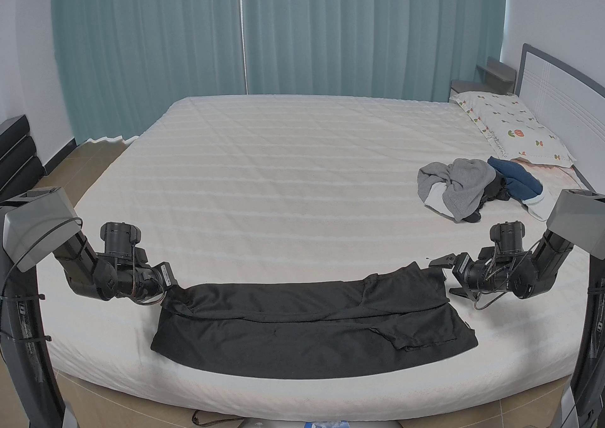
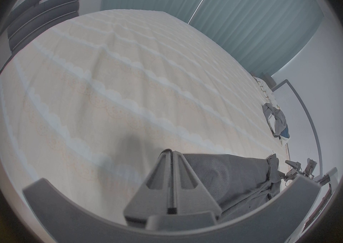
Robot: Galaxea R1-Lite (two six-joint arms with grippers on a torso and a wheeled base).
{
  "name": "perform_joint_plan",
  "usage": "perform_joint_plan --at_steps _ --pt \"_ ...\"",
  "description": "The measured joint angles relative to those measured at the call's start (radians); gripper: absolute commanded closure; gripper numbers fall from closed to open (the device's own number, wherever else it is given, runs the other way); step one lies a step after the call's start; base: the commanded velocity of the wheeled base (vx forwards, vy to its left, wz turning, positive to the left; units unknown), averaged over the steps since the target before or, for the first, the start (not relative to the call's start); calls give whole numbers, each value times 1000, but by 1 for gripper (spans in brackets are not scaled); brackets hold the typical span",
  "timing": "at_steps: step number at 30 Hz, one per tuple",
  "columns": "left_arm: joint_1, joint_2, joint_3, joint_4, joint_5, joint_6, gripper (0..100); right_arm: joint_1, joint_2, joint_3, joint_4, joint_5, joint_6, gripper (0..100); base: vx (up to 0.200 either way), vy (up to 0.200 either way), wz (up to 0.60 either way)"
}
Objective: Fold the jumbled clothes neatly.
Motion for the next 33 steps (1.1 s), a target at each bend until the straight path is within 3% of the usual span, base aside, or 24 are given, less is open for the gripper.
perform_joint_plan --at_steps 21,22,28,33 --pt "51 -28 -25 0 -10 -1 100 1 0 3 0 -1 -1 0 0 0 0" --pt "51 -24 -26 0 -10 -1 0 1 0 3 0 -1 -1 0 0 0 0" --pt "49 -1 -44 -3 -10 -15 0 1 0 3 0 -1 -1 0 0 0 0" --pt "49 9 -67 -5 -10 -84 0 1 -2 3 0 -3 -1 0 0 0 0"
